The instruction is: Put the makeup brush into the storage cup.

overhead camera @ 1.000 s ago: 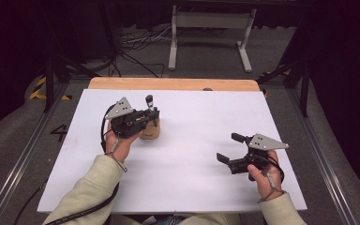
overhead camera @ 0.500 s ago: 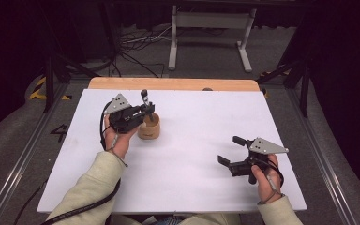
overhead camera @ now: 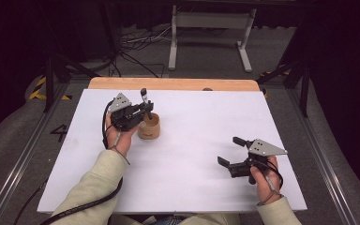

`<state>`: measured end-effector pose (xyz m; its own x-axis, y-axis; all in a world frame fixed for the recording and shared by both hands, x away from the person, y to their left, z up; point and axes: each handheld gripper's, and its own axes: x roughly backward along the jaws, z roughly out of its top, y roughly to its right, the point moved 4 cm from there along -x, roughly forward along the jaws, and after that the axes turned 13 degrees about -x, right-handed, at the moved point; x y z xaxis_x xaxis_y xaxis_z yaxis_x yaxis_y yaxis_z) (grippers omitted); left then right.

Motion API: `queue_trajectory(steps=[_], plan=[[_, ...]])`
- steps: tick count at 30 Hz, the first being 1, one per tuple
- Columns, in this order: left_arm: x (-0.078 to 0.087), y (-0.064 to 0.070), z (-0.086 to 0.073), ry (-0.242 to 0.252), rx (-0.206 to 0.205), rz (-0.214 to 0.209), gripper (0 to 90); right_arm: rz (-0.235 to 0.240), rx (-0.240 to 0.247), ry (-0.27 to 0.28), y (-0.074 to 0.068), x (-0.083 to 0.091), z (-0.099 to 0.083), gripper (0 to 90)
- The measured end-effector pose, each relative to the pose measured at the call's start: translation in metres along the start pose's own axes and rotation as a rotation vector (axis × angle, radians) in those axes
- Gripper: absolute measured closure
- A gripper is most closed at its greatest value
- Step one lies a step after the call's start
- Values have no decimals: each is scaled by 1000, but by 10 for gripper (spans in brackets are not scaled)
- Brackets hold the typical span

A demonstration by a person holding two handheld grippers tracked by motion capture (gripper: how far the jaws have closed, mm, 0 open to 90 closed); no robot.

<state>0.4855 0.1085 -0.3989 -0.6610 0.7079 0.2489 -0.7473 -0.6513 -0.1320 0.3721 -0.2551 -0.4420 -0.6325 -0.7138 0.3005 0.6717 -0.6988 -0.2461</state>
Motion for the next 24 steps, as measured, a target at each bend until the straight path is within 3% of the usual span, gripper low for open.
queue_trajectory(steps=[13,18,24], plan=[[-6,-1,-9,-20,19,1,784,18,-4,-27,-1,-2,-3,13],[-9,3,-12,-34,13,-34,783,31,-13,-29,-2,-3,-3,13],[-10,4,-15,-43,11,-39,783,44,-15,-34,-3,-3,-3,13]])
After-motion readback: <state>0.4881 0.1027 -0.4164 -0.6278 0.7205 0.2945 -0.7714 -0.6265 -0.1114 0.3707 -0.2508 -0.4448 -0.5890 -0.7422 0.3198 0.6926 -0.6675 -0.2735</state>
